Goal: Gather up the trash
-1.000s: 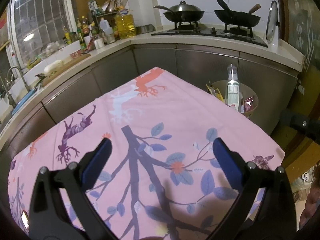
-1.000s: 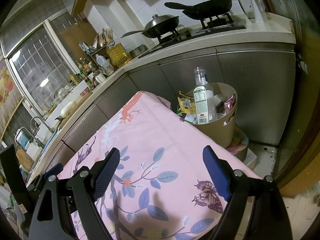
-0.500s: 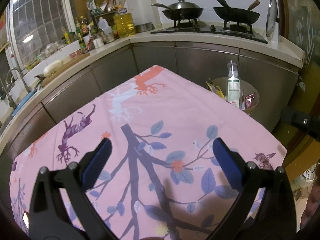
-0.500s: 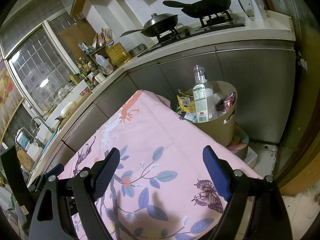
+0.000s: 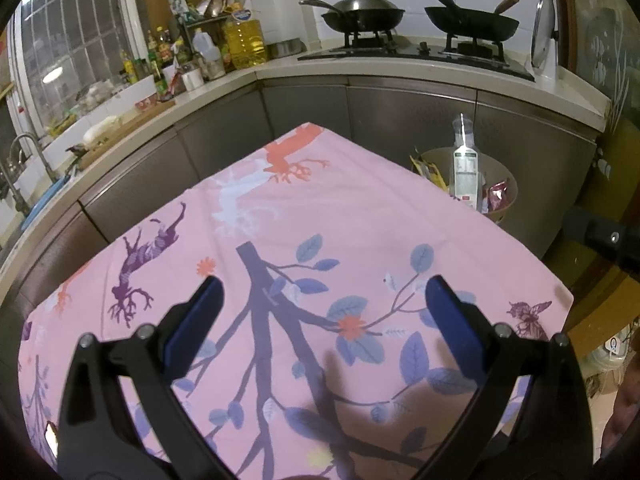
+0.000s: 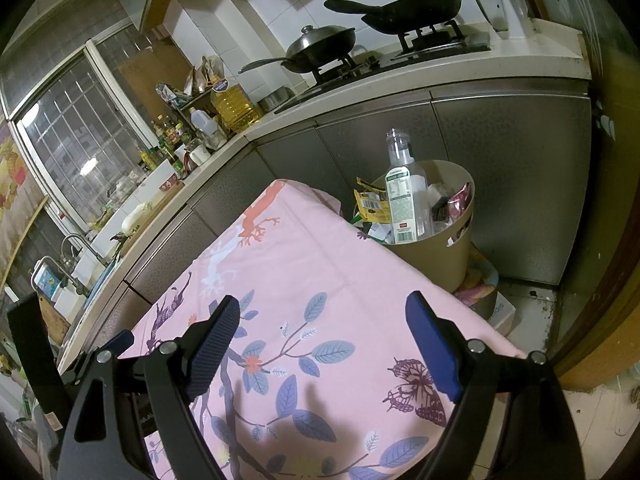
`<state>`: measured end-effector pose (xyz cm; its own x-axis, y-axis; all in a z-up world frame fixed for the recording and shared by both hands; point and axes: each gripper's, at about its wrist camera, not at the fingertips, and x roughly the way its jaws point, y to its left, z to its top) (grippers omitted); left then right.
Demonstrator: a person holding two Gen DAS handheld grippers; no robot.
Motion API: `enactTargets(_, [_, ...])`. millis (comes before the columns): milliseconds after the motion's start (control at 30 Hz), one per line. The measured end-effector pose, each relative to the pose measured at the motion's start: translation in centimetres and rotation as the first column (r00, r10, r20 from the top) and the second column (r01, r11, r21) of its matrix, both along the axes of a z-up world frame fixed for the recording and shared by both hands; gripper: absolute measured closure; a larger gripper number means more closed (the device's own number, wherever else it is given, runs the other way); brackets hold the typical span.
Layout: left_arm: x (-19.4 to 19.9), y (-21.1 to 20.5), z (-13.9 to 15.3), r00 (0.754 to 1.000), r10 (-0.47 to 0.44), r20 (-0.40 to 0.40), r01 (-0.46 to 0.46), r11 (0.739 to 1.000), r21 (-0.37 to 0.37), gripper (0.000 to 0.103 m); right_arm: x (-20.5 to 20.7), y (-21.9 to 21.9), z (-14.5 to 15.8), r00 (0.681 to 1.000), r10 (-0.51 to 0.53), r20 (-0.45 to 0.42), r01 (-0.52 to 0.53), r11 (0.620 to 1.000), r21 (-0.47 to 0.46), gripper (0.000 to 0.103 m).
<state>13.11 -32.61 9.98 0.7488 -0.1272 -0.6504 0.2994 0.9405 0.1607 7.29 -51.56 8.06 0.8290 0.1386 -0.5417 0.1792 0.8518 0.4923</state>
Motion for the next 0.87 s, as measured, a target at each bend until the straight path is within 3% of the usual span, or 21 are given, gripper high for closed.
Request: enactTargets(867, [-2.7,3.4,0.1,0.999,-0.044,-0.001,0.044,0.999,0.018,0.006,-0.3,0.4,-0.6,1.0,-0.01,0.002,0.01,1.0,0.011,0.021])
